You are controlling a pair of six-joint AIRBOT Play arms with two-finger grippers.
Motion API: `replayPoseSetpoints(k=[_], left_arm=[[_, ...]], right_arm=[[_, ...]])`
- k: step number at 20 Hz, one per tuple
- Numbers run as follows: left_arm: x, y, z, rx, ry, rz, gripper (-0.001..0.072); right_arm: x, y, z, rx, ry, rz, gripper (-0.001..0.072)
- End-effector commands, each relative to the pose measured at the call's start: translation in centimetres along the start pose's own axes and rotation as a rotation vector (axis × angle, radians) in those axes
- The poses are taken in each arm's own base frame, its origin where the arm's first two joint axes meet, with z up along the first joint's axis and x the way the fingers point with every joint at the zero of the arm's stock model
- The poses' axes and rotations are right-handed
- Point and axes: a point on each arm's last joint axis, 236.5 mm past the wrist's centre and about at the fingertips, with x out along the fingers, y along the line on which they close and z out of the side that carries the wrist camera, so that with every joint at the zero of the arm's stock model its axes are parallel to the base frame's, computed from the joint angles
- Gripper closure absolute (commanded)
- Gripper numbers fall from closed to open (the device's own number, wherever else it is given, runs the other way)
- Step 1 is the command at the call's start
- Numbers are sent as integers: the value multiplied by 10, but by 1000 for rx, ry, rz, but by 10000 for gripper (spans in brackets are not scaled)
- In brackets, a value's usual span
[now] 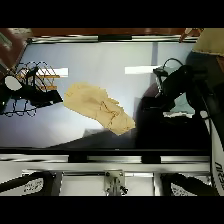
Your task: Fold the shirts.
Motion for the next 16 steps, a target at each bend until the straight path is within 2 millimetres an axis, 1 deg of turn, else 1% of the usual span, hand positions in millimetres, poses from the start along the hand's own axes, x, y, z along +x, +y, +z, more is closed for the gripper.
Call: replayPoseSetpoints(k=[1,4,6,7,9,11,14,15,16], left_arm=[[52,19,-9,-84,64,-70,-13],[87,17,7,-108,6,-73,-13],[103,11,10,-89,-3,-69,-13],[107,7,12,-74,-9,-68,-13],[109,1,19,-56,-45,-67,-13],[109,-3,25,-45,-69,-68,-8],[112,-5,22,-43,-56,-69,-1],[111,-5,22,-42,-55,-70,138],[109,-6,23,-40,-60,-71,447]], right_arm=[[38,18,-3,88,111,162,35],[56,22,-2,111,132,162,35],[70,28,-3,114,129,156,35],[77,33,-6,107,134,155,35],[85,43,-11,82,137,154,35],[87,49,-11,73,132,158,35],[85,67,-4,106,107,228,35],[84,73,-1,112,96,251,35],[85,77,0,105,85,254,35]])
